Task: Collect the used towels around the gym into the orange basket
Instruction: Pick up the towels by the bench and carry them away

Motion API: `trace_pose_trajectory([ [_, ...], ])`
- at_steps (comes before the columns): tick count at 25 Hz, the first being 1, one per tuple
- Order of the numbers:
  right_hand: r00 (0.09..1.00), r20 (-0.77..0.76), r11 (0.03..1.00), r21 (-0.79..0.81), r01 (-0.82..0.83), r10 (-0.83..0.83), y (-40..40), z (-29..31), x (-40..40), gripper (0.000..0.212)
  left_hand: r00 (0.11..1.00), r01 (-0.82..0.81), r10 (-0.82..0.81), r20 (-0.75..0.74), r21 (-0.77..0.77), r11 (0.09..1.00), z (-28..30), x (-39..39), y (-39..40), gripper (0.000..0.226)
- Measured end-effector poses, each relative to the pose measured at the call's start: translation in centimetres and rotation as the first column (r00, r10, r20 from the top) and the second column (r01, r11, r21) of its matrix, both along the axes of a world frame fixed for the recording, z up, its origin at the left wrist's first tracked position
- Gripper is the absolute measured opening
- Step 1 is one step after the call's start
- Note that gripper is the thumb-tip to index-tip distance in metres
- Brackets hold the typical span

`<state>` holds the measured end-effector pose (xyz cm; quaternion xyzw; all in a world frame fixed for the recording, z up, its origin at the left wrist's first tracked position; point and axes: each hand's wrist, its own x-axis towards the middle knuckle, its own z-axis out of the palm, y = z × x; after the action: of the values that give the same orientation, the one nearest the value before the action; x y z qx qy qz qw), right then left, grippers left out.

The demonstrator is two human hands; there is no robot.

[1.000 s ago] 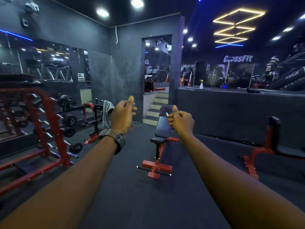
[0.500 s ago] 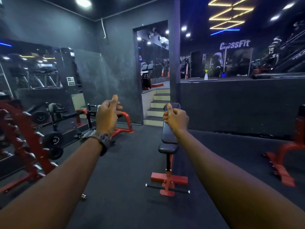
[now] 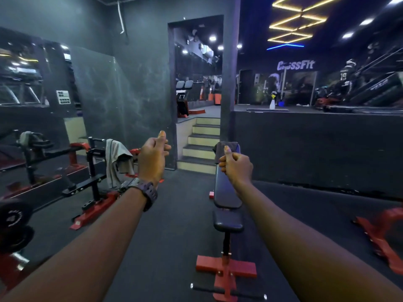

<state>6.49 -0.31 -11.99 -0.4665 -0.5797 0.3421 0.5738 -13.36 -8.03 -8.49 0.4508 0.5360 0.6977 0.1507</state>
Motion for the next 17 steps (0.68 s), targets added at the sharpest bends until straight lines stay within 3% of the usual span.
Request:
trace_pose_trajectory([
  [9, 0.982, 0.013, 0.982, -0.023, 0.187, -0.187, 22.2, -1.8, -9.9, 0.046, 0.985, 0.171, -0.171, 0.009, -0.031, 0.985, 0.1, -10.9, 24.4, 0.034],
  [17, 0.956, 0.003, 0.953, -0.079, 0.294, -0.295, 47.4, -3.7, -16.2, 0.048, 0.958, 0.282, -0.285, -0.016, -0.107, 0.953, -1.8, -17.1, 49.6, 0.051],
])
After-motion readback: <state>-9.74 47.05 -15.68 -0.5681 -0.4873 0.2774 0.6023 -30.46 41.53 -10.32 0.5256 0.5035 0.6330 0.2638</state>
